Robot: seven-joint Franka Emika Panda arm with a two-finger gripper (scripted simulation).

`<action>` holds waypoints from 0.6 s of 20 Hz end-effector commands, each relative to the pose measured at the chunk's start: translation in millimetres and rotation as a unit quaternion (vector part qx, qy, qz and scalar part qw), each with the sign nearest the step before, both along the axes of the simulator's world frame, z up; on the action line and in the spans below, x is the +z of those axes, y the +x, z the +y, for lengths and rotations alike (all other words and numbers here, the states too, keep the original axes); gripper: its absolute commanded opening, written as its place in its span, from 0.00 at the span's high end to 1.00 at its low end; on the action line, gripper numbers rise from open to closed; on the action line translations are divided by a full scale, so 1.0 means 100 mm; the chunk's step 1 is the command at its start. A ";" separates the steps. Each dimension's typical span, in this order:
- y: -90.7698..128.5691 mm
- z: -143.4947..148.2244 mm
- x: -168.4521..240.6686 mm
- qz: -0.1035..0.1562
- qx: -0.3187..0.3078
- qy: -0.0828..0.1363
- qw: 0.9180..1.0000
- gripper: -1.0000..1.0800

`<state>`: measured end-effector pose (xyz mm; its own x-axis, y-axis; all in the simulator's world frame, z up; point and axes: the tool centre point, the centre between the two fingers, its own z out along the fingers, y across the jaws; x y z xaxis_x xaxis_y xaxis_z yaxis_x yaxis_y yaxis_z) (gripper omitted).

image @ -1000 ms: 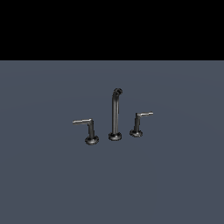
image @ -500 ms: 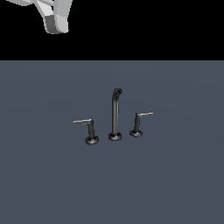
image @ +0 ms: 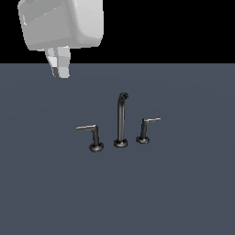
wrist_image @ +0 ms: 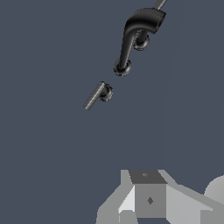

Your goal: Turn on the faucet by rotating a designated handle.

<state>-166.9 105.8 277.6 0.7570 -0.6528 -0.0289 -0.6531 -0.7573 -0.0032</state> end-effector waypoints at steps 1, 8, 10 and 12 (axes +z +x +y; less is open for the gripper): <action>0.10 0.06 -0.15 -0.001 -0.026 0.000 1.000 1.00; 0.36 0.16 -0.52 -0.002 -0.091 -0.001 0.996 1.00; 0.43 0.18 -0.61 -0.002 -0.108 -0.001 0.994 1.00; 0.50 0.20 -0.71 -0.003 -0.124 -0.001 0.992 1.00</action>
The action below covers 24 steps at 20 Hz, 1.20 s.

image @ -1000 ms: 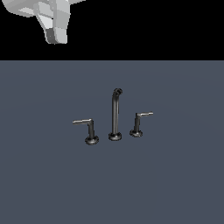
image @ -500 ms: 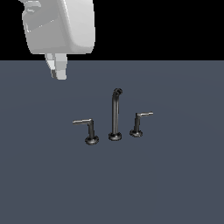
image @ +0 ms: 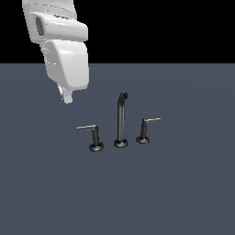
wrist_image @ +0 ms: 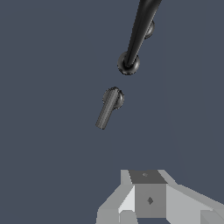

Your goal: Turn on the faucet by rotating a designated handle.

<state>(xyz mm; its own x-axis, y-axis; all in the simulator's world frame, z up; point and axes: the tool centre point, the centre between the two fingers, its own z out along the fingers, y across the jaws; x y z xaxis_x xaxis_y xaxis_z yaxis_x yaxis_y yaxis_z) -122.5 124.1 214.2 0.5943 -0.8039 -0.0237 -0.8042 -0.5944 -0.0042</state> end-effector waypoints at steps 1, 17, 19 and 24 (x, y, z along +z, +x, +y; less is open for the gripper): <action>0.09 0.02 -0.12 -0.001 -0.021 0.000 1.000 1.00; 0.63 0.04 -0.82 -0.002 -0.144 -0.008 0.990 1.00; 0.69 0.03 -0.89 -0.003 -0.157 -0.009 0.988 1.00; 0.82 0.00 -1.05 -0.003 -0.185 -0.011 0.983 1.00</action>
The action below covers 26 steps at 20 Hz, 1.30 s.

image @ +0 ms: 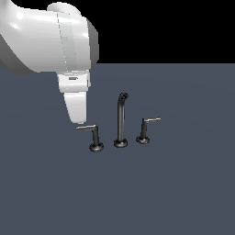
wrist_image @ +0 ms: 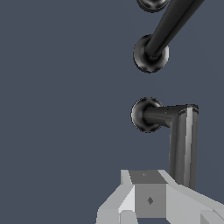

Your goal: Turn on the faucet by rotating a designated handle.

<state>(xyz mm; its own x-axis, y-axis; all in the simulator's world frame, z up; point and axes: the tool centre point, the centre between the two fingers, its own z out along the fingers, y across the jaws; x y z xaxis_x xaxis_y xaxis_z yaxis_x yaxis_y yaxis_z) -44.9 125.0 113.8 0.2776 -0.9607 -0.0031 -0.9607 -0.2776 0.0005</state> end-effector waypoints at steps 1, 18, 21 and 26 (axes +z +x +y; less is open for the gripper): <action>0.06 -0.01 -0.07 0.000 -0.013 -0.001 1.000 1.00; -0.04 0.01 -0.16 -0.001 -0.031 -0.002 1.000 1.00; -0.15 0.03 -0.16 -0.001 -0.031 -0.002 1.000 1.00; -0.17 0.03 -0.16 -0.004 -0.034 0.000 0.999 1.00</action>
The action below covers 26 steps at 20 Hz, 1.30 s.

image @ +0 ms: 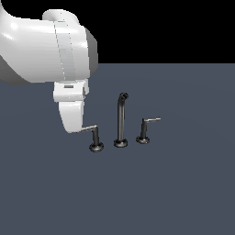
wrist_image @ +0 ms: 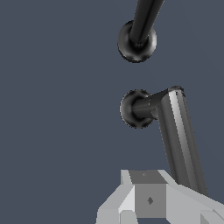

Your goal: Turn on the faucet by rotating a designated handle.

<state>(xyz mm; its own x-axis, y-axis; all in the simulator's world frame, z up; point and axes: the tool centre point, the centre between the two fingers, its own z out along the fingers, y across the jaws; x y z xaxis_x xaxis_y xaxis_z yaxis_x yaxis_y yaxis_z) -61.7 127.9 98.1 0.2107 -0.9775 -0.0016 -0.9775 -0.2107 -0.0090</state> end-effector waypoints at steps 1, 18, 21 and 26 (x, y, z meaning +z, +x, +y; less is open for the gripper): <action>-0.04 -0.01 0.00 0.001 0.000 0.000 1.000 1.00; -0.45 -0.15 0.00 0.001 0.008 0.001 1.000 1.00; -0.49 -0.28 0.00 0.002 0.007 0.000 1.000 1.00; -0.56 -0.48 0.00 0.003 0.005 -0.001 1.000 1.00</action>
<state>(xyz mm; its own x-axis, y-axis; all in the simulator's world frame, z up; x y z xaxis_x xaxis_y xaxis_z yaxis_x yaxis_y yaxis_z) -116.1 98.7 97.9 0.2454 -0.9694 -0.0063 -0.9694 -0.2454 -0.0072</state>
